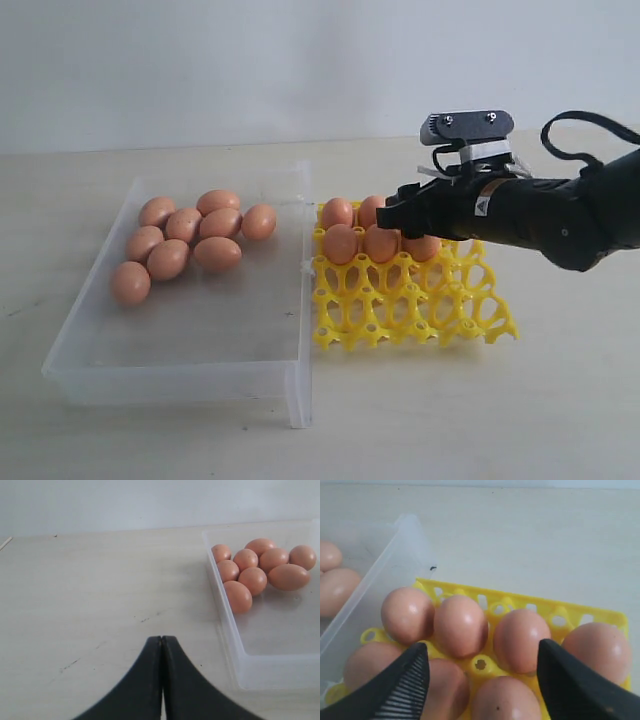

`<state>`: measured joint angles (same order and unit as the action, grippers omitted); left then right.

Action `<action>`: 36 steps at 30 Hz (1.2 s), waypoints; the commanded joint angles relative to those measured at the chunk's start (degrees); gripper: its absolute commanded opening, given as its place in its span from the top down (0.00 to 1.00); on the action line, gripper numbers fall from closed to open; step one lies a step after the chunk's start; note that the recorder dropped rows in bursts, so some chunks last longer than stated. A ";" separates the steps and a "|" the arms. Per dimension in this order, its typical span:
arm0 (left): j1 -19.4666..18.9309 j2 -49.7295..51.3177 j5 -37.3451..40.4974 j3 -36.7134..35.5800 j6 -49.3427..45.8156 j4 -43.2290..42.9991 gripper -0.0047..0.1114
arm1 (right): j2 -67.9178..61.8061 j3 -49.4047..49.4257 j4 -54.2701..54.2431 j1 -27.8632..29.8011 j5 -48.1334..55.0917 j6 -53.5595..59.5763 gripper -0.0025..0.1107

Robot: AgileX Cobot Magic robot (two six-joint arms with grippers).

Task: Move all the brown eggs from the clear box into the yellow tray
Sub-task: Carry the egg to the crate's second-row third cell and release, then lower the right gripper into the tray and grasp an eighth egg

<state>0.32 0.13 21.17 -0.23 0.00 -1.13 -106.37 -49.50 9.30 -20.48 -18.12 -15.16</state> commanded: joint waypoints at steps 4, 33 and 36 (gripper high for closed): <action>0.27 -0.13 -0.48 0.23 0.00 0.21 0.96 | 4.99 -16.21 10.01 -9.98 27.66 7.83 0.53; 0.27 -0.13 -0.48 0.23 0.00 0.21 0.96 | -31.00 -56.22 -3.52 -25.45 46.93 47.05 0.48; 0.27 -0.13 -0.48 0.23 0.00 0.21 0.96 | -31.50 -56.22 -2.67 -25.15 47.04 46.89 0.56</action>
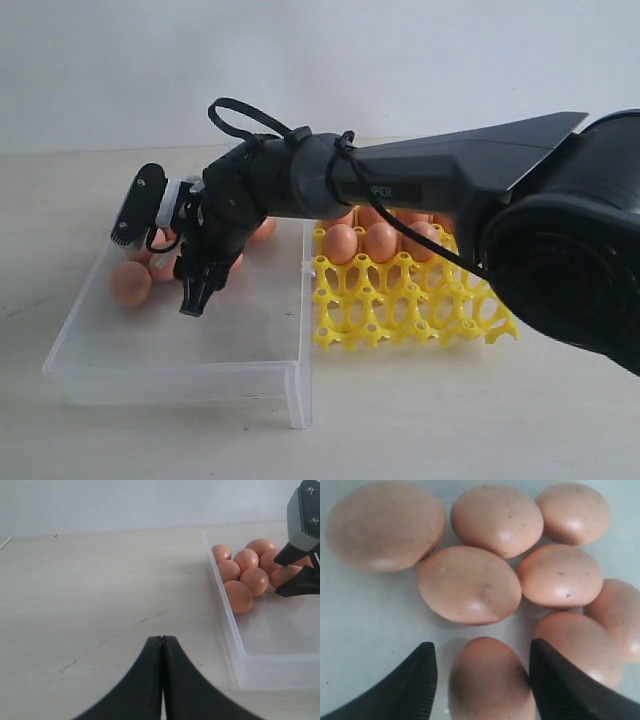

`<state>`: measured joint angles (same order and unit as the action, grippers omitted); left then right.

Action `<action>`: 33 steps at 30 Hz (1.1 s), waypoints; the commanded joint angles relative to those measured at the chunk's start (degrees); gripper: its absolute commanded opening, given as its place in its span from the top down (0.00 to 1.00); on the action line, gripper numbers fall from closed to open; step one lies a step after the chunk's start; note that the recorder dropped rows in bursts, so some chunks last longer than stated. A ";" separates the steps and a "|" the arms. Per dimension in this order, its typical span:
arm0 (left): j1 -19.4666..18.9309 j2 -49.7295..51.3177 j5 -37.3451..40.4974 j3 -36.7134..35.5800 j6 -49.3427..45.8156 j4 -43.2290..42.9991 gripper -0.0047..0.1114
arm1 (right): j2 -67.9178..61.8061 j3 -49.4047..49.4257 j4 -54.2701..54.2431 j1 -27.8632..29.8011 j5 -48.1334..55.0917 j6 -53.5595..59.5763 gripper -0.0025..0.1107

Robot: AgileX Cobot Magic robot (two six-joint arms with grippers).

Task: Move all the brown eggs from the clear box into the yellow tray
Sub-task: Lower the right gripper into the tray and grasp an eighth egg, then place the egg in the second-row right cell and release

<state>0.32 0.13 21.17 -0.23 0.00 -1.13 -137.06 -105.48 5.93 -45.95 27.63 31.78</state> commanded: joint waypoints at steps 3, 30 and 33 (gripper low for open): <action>0.27 -0.13 -0.48 0.23 0.00 0.21 0.96 | -1.40 -0.24 2.99 0.74 1.78 -0.05 0.62; 0.27 -0.13 -0.48 0.23 0.00 0.21 0.96 | 36.85 52.03 7.71 21.26 -47.79 -41.00 0.98; 0.27 -0.13 -0.48 0.23 0.00 0.21 0.96 | 37.92 55.75 8.18 25.09 -50.58 -42.65 0.98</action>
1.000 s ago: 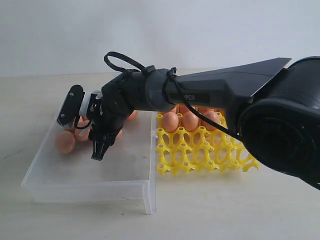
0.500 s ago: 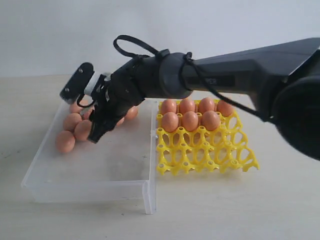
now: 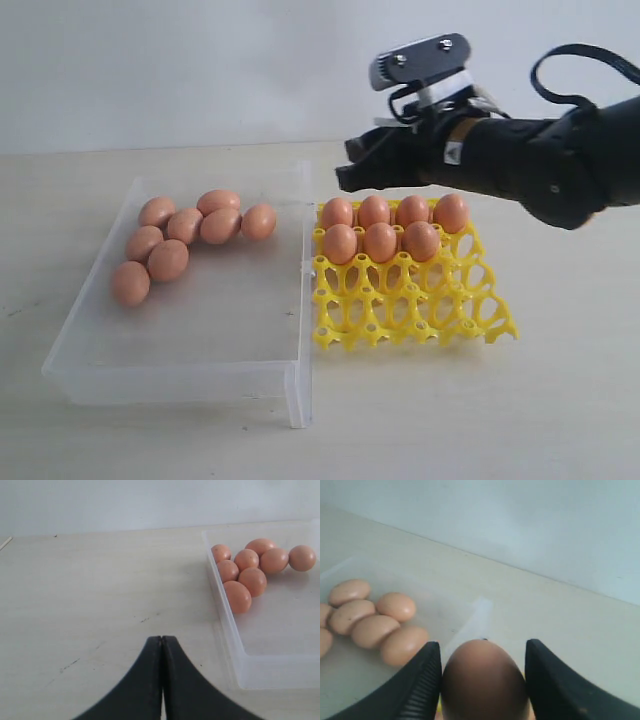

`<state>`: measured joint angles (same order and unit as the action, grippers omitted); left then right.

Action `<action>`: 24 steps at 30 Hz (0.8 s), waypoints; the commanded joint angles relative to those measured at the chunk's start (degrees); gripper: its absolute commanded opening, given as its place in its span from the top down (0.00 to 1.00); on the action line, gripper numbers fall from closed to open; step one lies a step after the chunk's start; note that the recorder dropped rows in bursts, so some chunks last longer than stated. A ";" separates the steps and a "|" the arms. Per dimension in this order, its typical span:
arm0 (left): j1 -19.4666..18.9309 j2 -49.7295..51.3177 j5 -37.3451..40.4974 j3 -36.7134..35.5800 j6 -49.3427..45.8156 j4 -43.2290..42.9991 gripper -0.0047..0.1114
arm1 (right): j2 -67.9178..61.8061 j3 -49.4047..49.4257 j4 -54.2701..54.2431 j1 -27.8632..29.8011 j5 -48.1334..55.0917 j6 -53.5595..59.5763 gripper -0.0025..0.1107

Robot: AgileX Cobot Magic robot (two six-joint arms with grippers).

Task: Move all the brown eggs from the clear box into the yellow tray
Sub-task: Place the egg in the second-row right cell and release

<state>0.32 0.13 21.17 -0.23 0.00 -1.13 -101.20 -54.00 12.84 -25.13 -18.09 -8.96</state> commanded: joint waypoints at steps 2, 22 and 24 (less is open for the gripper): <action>0.27 -0.13 -0.48 0.23 0.00 0.21 0.96 | 2.06 5.70 1.56 6.04 -5.98 -2.96 0.98; 0.27 -0.13 -0.48 0.23 0.00 0.21 0.96 | -3.61 10.09 3.61 11.10 -12.52 -8.38 0.98; 0.27 -0.13 -0.48 0.23 0.00 0.21 0.96 | -3.61 10.92 3.61 11.79 -15.28 -7.30 0.98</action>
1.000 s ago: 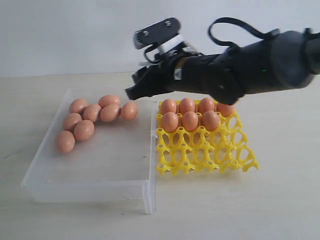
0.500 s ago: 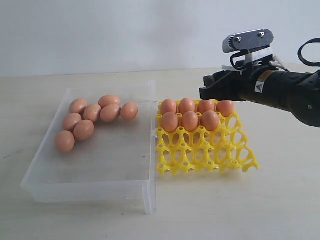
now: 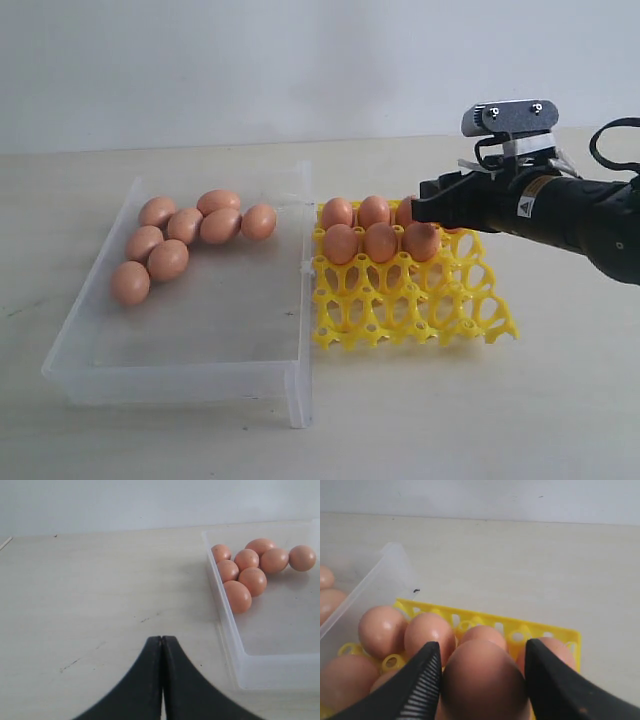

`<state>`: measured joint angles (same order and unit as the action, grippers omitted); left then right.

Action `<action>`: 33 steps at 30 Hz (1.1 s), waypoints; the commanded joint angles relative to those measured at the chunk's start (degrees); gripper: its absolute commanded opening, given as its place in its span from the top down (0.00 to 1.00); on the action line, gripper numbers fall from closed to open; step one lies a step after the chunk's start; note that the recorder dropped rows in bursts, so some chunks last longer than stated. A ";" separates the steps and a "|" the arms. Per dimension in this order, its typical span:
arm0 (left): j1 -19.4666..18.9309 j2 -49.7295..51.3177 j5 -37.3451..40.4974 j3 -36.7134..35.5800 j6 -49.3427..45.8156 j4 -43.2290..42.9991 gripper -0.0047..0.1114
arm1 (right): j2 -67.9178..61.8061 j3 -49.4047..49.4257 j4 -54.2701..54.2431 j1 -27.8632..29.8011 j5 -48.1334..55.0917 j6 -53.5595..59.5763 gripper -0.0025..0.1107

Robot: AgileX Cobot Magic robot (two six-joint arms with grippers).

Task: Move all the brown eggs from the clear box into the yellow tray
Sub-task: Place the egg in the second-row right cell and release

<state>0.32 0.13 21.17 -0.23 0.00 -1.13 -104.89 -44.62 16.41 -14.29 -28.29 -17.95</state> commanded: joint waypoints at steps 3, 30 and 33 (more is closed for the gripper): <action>0.27 -0.13 -0.48 0.23 0.00 0.21 0.96 | 0.08 2.66 0.05 2.35 -9.13 2.09 0.98; 0.27 -0.13 -0.48 0.23 0.00 0.21 0.96 | -5.42 3.15 3.12 5.33 -17.35 0.88 0.79; 0.27 -0.13 -0.48 0.23 0.00 0.21 0.96 | -6.15 2.49 3.33 5.33 -17.21 -0.41 0.74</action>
<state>0.32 0.13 21.17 -0.23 0.00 -1.13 -110.55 -41.43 19.20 -9.29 -44.33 -17.36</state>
